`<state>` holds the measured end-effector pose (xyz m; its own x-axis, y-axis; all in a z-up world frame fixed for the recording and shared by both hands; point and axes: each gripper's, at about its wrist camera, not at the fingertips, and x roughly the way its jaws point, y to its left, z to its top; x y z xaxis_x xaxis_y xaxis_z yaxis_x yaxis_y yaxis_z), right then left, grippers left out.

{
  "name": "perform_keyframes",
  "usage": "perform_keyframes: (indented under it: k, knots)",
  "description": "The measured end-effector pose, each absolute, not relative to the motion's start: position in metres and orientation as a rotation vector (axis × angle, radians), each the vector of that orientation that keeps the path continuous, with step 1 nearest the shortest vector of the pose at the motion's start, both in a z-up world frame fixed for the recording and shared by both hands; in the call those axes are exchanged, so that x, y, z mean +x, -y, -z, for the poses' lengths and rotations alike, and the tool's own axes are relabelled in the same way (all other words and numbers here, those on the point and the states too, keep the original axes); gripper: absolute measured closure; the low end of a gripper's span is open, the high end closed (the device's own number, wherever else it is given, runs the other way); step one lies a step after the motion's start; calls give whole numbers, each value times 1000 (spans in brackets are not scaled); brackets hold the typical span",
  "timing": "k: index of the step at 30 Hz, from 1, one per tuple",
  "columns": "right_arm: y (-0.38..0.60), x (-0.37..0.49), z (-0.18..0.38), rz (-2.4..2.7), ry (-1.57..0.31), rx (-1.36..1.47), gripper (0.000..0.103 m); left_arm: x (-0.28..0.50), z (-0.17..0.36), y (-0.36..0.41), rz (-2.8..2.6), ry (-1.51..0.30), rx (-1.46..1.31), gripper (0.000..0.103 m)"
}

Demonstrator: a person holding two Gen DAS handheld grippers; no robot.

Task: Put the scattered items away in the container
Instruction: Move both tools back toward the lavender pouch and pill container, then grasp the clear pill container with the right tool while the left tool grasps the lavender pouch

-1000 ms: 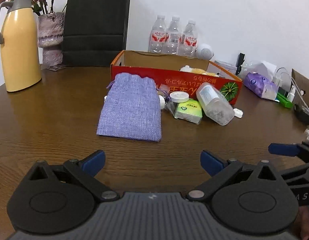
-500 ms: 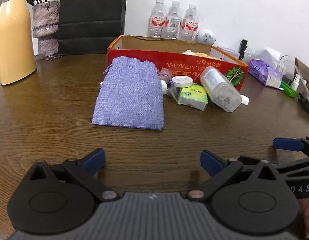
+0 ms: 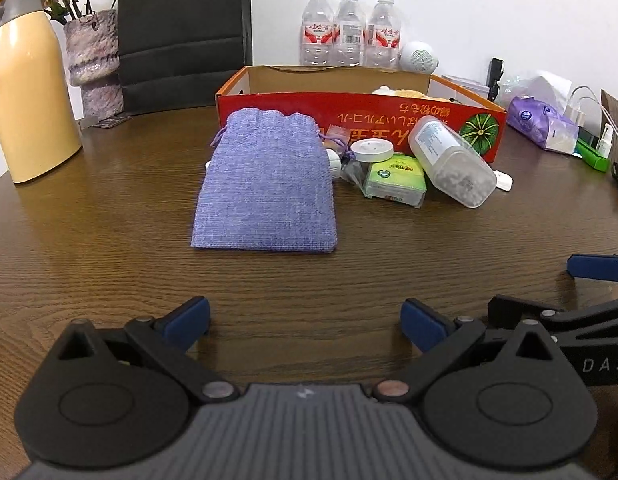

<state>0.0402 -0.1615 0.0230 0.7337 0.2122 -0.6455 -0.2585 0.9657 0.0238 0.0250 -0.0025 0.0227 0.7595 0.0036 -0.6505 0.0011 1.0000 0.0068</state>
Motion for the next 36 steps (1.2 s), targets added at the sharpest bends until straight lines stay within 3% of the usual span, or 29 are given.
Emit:
perform_keyframes:
  k: [8, 10, 15, 20, 21, 22, 23, 24, 26, 27, 31, 36]
  knots:
    - [159, 51, -24, -272, -714, -84, 0, 51, -44, -22, 97, -691, -76, 0]
    - [160, 66, -31, -264, -723, -70, 7, 74, -53, -32, 92, -689, -86, 0]
    - [173, 114, -58, -283, -579, 121, 6, 118, -50, -43, -13, -697, -43, 0]
    - [174, 162, -40, -197, -709, 212, 11, 129, -39, -74, 55, -753, -258, 1]
    - [175, 165, -35, -213, -726, 230, 22, 130, -39, -77, 51, -750, -269, 9]
    - [175, 165, -33, -229, -726, 239, 35, 130, -39, -79, 45, -742, -276, 28]
    - [174, 163, -33, -230, -711, 220, 39, 129, -39, -80, 41, -739, -276, 42]
    - [172, 161, -32, -219, -713, 204, 39, 128, -39, -80, 51, -743, -279, 56]
    - [174, 157, -30, -206, -704, 184, 40, 121, -40, -78, 62, -733, -287, 73]
    - [174, 154, -31, -203, -701, 180, 40, 116, -40, -76, 59, -719, -281, 86]
    - [173, 128, -43, -187, -648, 90, 40, 93, -46, -72, 80, -700, -312, 101]
    - [163, 63, -63, -214, -511, -54, 40, 36, -72, -49, 60, -557, -213, 101]
